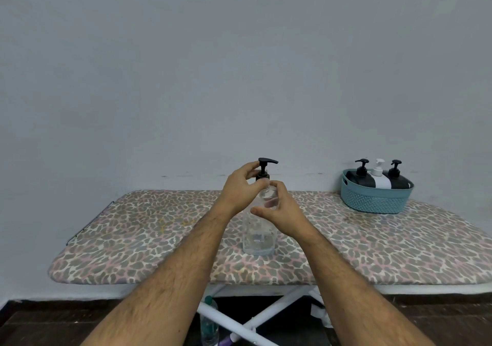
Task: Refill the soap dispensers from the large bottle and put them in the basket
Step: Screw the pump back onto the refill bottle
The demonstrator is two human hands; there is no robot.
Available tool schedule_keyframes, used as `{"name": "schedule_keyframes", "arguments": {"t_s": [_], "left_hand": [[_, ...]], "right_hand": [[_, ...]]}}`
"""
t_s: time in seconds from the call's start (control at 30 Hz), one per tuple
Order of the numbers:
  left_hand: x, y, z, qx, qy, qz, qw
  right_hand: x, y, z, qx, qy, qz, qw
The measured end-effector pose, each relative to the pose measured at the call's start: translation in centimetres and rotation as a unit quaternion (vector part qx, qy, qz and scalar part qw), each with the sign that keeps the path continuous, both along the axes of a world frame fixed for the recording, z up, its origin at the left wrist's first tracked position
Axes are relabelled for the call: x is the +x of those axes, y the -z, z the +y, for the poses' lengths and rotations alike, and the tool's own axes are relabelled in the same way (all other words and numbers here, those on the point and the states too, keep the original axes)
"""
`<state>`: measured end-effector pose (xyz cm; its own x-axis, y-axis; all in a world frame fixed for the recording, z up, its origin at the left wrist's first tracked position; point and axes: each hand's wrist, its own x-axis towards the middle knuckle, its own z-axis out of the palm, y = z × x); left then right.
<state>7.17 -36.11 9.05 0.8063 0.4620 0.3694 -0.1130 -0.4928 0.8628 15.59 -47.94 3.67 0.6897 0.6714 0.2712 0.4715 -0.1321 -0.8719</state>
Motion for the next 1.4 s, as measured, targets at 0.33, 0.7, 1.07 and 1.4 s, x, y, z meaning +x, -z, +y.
{"name": "schedule_keyframes", "arguments": {"t_s": [0.33,0.7,1.07,1.4], "left_hand": [[0.6,-0.2,-1.3,-0.025,-0.091,-0.034,0.995],[0.6,-0.2,-1.4,0.069,-0.153,0.037,0.985],[1.0,0.1,-0.7,0.093,-0.146,0.014,0.985],[1.1,0.1,-1.0,0.122,-0.152,0.007,0.981]], "right_hand": [[0.3,0.1,0.0,0.009,-0.001,-0.002,1.0],[0.2,0.1,0.2,-0.001,0.004,-0.014,1.0],[0.1,0.0,0.3,0.012,-0.004,-0.003,1.0],[0.7,0.3,0.0,0.012,-0.016,0.059,0.998]]}}
